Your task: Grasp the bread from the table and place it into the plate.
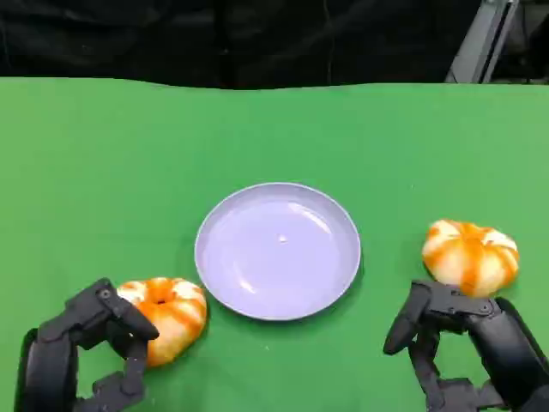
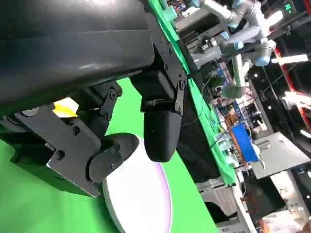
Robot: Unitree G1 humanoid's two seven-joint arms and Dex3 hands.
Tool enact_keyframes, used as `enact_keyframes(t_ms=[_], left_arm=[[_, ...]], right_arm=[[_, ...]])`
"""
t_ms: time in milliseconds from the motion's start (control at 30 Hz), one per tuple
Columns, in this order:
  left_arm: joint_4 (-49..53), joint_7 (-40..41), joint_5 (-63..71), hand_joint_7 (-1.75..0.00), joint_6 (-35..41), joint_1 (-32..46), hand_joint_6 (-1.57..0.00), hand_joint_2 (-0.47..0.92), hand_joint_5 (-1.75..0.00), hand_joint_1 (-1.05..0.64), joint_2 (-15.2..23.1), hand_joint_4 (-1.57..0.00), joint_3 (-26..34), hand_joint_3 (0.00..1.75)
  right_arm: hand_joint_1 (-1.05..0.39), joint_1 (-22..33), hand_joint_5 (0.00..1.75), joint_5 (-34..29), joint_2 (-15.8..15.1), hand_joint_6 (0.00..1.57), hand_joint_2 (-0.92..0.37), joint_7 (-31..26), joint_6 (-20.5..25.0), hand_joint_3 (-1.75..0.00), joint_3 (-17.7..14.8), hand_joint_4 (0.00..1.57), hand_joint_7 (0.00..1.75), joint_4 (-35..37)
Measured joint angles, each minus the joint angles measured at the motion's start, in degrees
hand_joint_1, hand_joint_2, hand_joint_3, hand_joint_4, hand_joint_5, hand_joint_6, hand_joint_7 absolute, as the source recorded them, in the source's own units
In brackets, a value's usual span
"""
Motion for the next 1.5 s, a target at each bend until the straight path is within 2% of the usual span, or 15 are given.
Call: enact_keyframes(t_ms=[467, 567, 633, 700, 733, 800, 867, 900, 1000, 1200, 1300, 1500], left_arm=[[-0.1, 0.0, 0.3, -1.49, 0.1, 0.0, -0.79, 0.47, -1.72, 0.03, 0.0, -0.83, 0.0, 1.22], [0.0, 0.0, 0.2, -1.2, -0.1, 0.0, -0.82, 0.46, -1.44, 0.03, 0.0, -0.8, 0.0, 1.21], [0.1, 0.0, 0.2, -0.79, -0.5, 0.0, -0.85, 0.51, -1.11, -0.01, 0.0, -0.78, 0.0, 1.03], [0.9, 0.6, 1.1, -0.5, -2.1, -0.1, -0.88, 0.56, -0.91, -0.03, 0.0, -0.77, 0.2, 0.86], [1.6, 1.1, 2.0, -0.44, -3.0, -0.3, -0.89, 0.57, -0.88, -0.03, 0.0, -0.77, 0.3, 0.82], [2.9, 2.1, 3.7, -0.18, -4.2, -0.7, -0.86, 0.73, -0.7, -0.1, 0.0, -0.73, 0.8, 0.43], [3.3, 3.9, 6.4, -0.05, -4.5, -1.1, -0.77, 0.83, -0.5, -0.15, 0.0, -0.68, 1.2, 0.16], [3.3, 5.3, 8.8, -0.02, -4.5, -1.1, -0.69, 0.85, -0.43, -0.18, 0.1, -0.63, 1.4, 0.09], [3.1, 8.3, 15.8, 0.0, -4.3, -1.1, -0.48, 0.86, -0.31, -0.29, 1.1, -0.47, 1.7, 0.03], [0.9, 9.6, 25.7, 0.0, 2.0, -0.7, -0.26, 0.86, -0.22, -0.46, 4.7, -0.28, 0.6, 0.0], [-0.1, 9.6, 28.2, 0.0, 4.5, -0.7, -0.22, 0.87, -0.21, -0.53, 6.6, -0.24, -0.4, 0.01], [-3.2, 9.3, 34.6, -0.04, 14.0, -0.8, -0.32, 0.87, -0.25, -0.56, 9.2, -0.32, -3.7, 0.0]], right_arm=[[0.13, 0.0, 1.63, 0.0, 0.0, 0.8, -0.33, 0.0, 0.0, -1.43, 0.0, 0.83, 1.34, 0.0], [0.12, 0.0, 1.63, 0.0, 0.0, 0.8, -0.32, 0.0, 0.0, -1.43, 0.0, 0.84, 1.34, 0.0], [0.12, 0.0, 1.63, 0.0, 0.0, 0.8, -0.32, 0.0, 0.0, -1.44, 0.0, 0.83, 1.34, 0.0], [0.13, 0.0, 1.62, 0.0, 0.0, 0.79, -0.32, 0.0, 0.0, -1.44, 0.0, 0.83, 1.34, 0.0], [0.13, 0.0, 1.62, 0.0, 0.0, 0.79, -0.32, 0.0, 0.0, -1.44, 0.0, 0.83, 1.34, 0.0], [0.12, 0.0, 1.63, 0.0, 0.0, 0.8, -0.32, 0.0, 0.0, -1.44, 0.0, 0.83, 1.34, 0.0], [0.12, 0.0, 1.63, 0.0, 0.0, 0.8, -0.32, 0.0, 0.0, -1.44, 0.0, 0.83, 1.35, 0.0], [0.12, 0.0, 1.64, 0.0, 0.0, 0.8, -0.32, 0.0, 0.0, -1.44, 0.0, 0.83, 1.35, 0.0], [0.13, 0.0, 1.64, 0.0, 0.0, 0.8, -0.33, 0.0, 0.0, -1.44, 0.0, 0.83, 1.35, 0.0], [0.13, 0.0, 1.62, 0.1, 0.0, 0.8, -0.33, 0.0, -0.1, -1.43, 0.0, 0.83, 1.34, 0.1], [0.12, 0.0, 1.62, 0.1, 0.0, 0.8, -0.33, 0.0, -0.1, -1.43, 0.0, 0.84, 1.34, 0.1], [0.11, 0.1, 1.63, 0.0, 0.2, 0.8, -0.32, -0.1, 0.2, -1.43, 0.0, 0.83, 1.34, 0.0]])
